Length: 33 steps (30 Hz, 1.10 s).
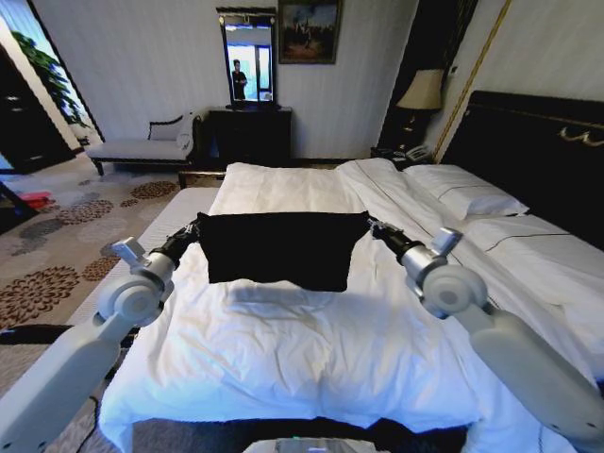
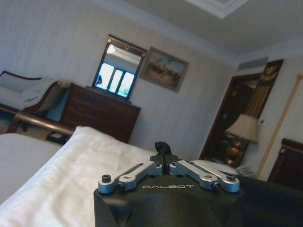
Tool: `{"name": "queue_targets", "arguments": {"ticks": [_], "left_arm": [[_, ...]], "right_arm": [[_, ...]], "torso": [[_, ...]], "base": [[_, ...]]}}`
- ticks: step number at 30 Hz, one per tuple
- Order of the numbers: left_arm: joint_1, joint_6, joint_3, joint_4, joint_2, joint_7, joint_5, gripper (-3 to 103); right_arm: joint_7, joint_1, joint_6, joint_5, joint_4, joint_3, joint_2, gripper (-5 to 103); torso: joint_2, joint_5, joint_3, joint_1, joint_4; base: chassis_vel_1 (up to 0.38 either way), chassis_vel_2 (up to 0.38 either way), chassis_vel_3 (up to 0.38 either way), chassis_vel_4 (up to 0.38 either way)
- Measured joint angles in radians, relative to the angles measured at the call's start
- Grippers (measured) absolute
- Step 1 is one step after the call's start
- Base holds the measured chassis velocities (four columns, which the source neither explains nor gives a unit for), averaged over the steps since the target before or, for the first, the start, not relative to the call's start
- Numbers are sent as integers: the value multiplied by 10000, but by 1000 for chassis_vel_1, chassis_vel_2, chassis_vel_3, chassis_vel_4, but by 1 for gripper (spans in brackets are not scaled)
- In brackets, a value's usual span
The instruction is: Fold the clothes on the bed.
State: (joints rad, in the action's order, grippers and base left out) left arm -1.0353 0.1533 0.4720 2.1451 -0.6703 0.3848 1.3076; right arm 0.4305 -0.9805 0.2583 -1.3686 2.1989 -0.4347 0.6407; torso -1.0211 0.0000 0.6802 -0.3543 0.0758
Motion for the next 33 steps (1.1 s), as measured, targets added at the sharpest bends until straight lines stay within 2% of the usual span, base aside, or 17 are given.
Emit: {"name": "queue_targets", "arguments": {"ticks": [2,4,5,7,8,9,12,16,19,20,23,26,28,30,31,33], "left_arm": [[-535,-5,420,596,-143,188,42,1],[-1636,26,1245,1377,-384,204,-6,1],[-1636,26,1245,1377,-384,204,-6,1],[-3063,50,2096,1990,-667,197,-428,1],[-3794,51,2538,2269,-848,212,-673,1],[-3794,51,2538,2269,-848,212,-673,1],[-5087,70,3252,2850,-1289,205,-1088,1],[-5656,100,3303,2961,-1652,118,-1522,1],[-5073,123,2207,2244,-1737,239,-1865,1],[-5073,123,2207,2244,-1737,239,-1865,1],[-3962,161,1064,1003,-1742,339,-1924,1],[-3485,187,715,401,-1742,322,-1895,1],[-2618,190,199,-671,-1791,189,-1860,1],[-1965,192,-171,-1432,-1926,78,-1877,1],[-1965,192,-171,-1432,-1926,78,-1877,1],[-1122,177,-710,-2336,-2179,-84,-2067,1]], "right_arm": [[235,-742,154,-189,559,-700,-14,0],[451,-1915,330,-337,1250,-1626,15,0],[451,-1915,330,-337,1250,-1626,15,0],[634,-2943,493,-483,1929,-2248,143,0],[711,-3369,524,-448,2278,-2383,272,0],[711,-3369,524,-448,2278,-2383,272,0],[814,-3944,548,-234,2831,-2417,647,0],[849,-4141,606,-129,2943,-2265,838,0],[852,-3729,619,-56,2220,-1575,873,0],[852,-3729,619,-56,2220,-1575,873,0],[871,-2392,599,11,1028,-209,1026,0],[798,-1807,576,114,451,360,1163,0],[541,-831,517,360,-777,1272,1523,0],[409,-169,462,416,-1666,1906,1791,0],[409,-169,462,416,-1666,1906,1791,0],[224,569,362,603,-2720,2643,2067,0]], "torso": [[0,3,0,-1,2],[0,0,-1,0,3],[0,0,-1,0,3],[-1,1,-1,1,-3],[-1,-4,-1,2,-5],[-1,-4,-1,2,-5],[-2,0,-2,4,-7],[-2,0,-2,4,-8],[-2,-1,0,4,2],[-2,-1,0,4,2],[-1,-1,3,-1,-1],[0,-1,3,-2,-6],[0,0,4,-2,1],[0,0,4,-2,-6],[0,0,4,-2,-6],[1,1,5,-3,-4]], "base": [[0,0,0,0],[0,0,0,0],[0,0,0,0],[0,0,0,0],[0,0,0,0],[0,0,0,0],[0,0,0,0],[0,0,0,0],[0,0,0,0],[0,0,0,0],[0,0,0,0],[0,0,0,0],[0,0,0,0],[0,0,0,0],[0,0,0,0],[0,0,0,0]]}}
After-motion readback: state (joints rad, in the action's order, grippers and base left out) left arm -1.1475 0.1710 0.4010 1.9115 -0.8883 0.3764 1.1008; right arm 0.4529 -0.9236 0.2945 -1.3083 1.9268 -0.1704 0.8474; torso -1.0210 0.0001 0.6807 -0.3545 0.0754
